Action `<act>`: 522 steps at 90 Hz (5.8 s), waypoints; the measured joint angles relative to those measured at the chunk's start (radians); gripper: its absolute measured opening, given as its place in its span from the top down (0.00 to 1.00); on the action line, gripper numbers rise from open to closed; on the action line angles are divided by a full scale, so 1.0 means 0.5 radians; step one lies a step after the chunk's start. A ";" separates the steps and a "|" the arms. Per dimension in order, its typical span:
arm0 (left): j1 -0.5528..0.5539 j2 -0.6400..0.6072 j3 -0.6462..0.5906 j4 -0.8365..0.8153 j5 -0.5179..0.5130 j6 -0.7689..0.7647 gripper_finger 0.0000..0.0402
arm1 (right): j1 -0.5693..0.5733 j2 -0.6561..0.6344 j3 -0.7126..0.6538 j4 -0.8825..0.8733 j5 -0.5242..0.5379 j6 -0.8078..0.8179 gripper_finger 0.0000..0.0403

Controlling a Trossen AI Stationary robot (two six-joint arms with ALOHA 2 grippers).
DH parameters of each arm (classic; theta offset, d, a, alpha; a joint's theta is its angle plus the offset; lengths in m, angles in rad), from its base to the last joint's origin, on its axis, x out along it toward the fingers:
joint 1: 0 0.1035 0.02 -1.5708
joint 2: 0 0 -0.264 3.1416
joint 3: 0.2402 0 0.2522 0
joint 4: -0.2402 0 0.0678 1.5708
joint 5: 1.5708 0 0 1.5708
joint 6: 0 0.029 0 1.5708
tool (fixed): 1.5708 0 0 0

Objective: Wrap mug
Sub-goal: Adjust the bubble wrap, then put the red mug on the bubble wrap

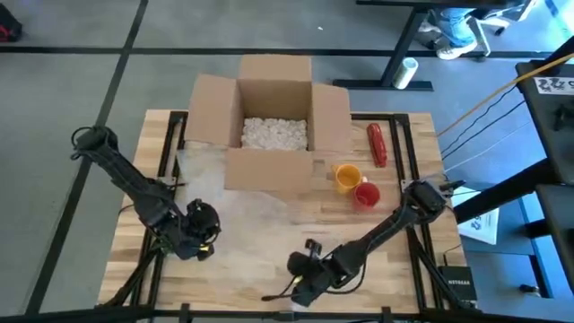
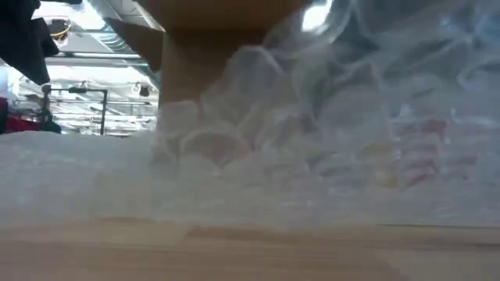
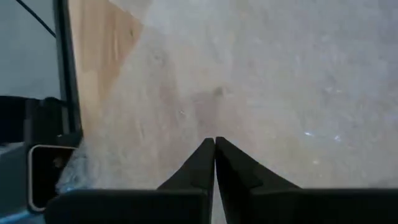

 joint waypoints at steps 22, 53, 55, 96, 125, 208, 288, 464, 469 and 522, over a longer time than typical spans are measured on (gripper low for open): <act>-0.093 0.130 0.002 0.060 0.002 -0.042 1.00 | 0.004 0.100 0.000 -0.128 -0.115 0.100 1.00; -0.140 0.317 0.002 0.152 0.016 -0.157 1.00 | 0.003 0.090 0.008 -0.719 -0.104 0.269 1.00; -0.140 0.330 0.002 0.158 0.017 -0.157 1.00 | 0.003 0.090 0.008 -0.740 -0.098 0.269 1.00; -0.141 0.521 0.002 0.158 0.015 -0.286 1.00 | 0.012 0.094 0.004 -1.243 -0.271 0.316 1.00; -0.141 0.651 0.000 0.193 0.006 -0.370 1.00 | 0.144 -0.056 -0.010 -1.497 -0.229 0.467 1.00; -0.011 0.440 0.000 0.726 -0.037 0.396 1.00 | 0.727 -1.900 -1.215 -1.288 0.786 1.360 1.00; 0.346 0.339 0.000 0.732 -0.037 0.742 1.00 | -0.176 -2.282 -1.508 -1.193 0.150 0.250 0.90; 0.408 0.340 0.000 0.728 0.009 0.794 1.00 | -0.600 -1.997 -1.506 -0.732 -0.333 -0.082 0.69; 0.406 0.340 0.000 0.729 0.009 0.794 1.00 | -0.600 -1.999 -1.505 -0.724 -0.312 -0.083 0.69; 0.366 0.340 0.000 0.726 0.009 0.794 1.00 | -0.598 -2.079 -1.506 -0.521 -0.330 -0.070 0.69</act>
